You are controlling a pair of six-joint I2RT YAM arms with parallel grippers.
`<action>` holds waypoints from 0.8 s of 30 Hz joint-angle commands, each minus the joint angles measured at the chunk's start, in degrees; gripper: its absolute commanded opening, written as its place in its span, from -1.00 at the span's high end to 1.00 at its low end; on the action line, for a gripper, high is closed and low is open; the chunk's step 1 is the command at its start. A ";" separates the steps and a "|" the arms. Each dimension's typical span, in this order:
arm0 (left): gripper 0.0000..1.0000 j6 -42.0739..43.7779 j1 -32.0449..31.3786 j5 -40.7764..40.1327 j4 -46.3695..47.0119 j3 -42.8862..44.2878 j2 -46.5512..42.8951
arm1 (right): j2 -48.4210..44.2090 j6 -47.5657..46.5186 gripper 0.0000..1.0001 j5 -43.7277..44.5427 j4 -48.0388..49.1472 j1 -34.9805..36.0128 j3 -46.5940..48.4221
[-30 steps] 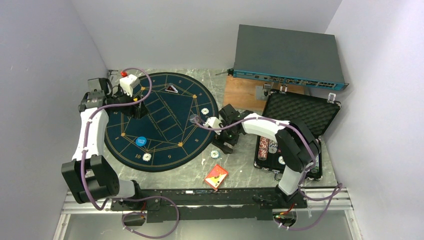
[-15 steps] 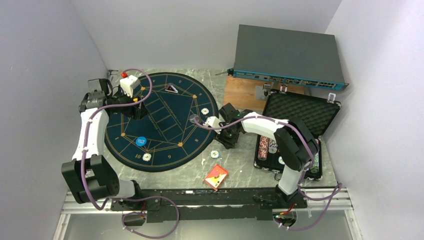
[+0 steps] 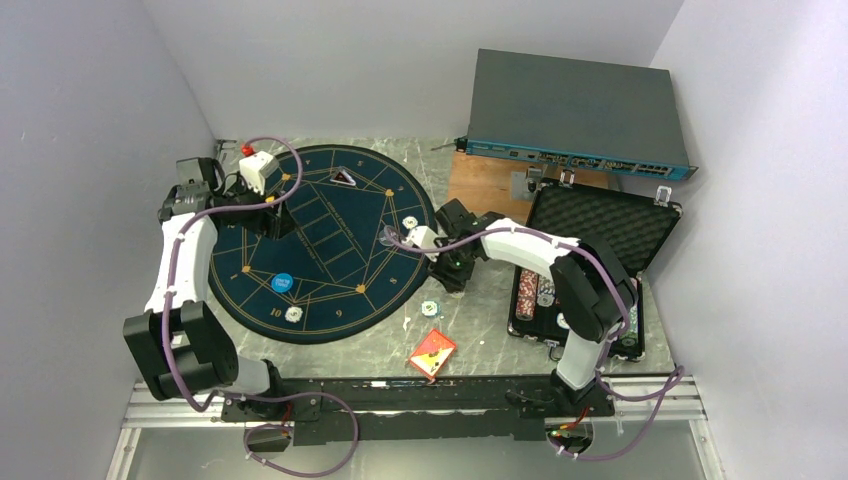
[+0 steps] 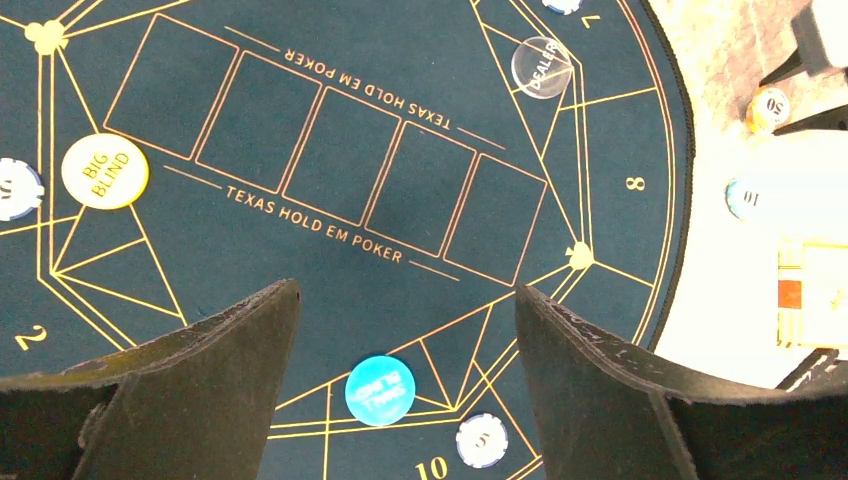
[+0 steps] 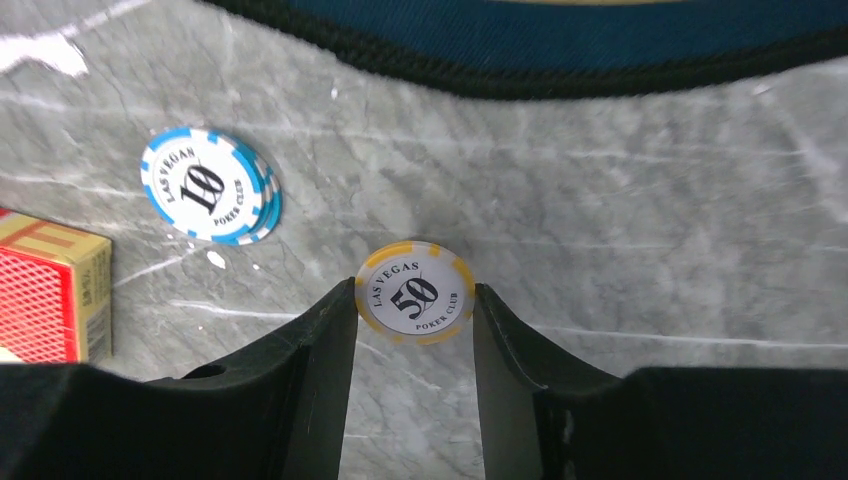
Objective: Distribute texas hold em gaming equipment
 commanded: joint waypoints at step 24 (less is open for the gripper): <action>-0.70 -7.44 10.94 8.92 4.34 2.25 3.83 | 28.42 0.63 0.79 0.16 -6.21 14.79 45.53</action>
